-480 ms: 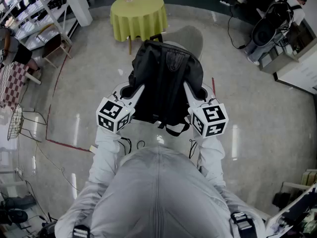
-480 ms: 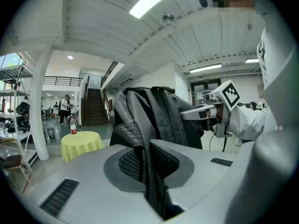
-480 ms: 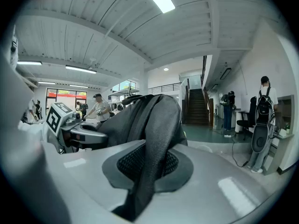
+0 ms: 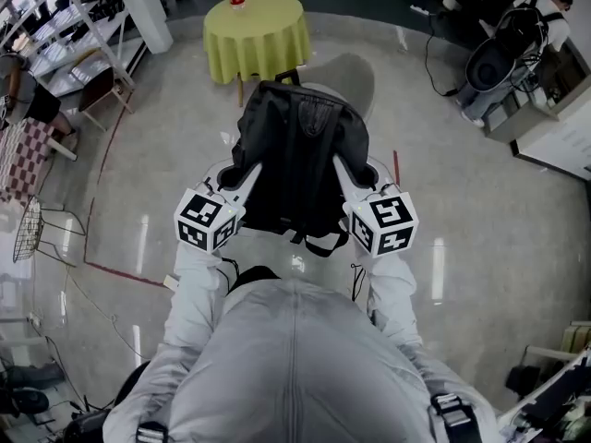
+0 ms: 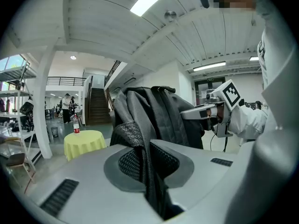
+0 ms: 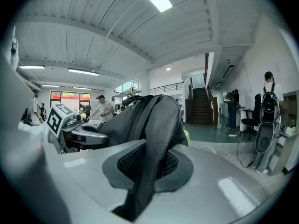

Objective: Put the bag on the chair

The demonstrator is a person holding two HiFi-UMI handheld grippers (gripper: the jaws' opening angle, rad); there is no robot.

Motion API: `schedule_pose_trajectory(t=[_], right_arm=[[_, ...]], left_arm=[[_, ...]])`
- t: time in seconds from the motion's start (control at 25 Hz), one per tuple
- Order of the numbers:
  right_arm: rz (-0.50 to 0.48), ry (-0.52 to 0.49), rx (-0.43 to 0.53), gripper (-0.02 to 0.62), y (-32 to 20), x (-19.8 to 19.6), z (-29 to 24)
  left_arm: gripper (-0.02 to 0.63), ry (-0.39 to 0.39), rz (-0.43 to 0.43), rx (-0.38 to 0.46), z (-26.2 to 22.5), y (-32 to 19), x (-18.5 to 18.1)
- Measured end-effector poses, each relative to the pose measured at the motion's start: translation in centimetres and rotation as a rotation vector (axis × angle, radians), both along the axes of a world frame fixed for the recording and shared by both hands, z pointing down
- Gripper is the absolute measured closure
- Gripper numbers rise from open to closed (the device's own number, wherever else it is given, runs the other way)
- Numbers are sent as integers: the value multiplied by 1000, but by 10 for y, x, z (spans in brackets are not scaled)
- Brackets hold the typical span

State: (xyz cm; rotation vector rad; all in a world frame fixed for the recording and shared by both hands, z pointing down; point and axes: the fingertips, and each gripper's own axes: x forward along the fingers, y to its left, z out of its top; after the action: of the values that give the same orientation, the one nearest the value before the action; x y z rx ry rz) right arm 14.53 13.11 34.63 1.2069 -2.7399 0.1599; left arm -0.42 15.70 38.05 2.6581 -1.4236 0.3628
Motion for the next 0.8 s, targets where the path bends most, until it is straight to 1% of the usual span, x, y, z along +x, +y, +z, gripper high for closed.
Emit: schedule_pose_trajectory(t=[0.16,0.4,0.56,0.8], right_arm=[[-9,4,-9,549,-9,4,3],[-15,19,-21,549,-34,1,12],[-14,31,-40,549,-73,-15,25],[6,36,-77,549,-151,-42,42]], left_arm=[[569,-7,-22,9,4,-8,5],[569,10,-24,-2,16,-33,2],[569,24,-17,-13,32,-72,-13],[569,52,2,-51,50,-157,-39]])
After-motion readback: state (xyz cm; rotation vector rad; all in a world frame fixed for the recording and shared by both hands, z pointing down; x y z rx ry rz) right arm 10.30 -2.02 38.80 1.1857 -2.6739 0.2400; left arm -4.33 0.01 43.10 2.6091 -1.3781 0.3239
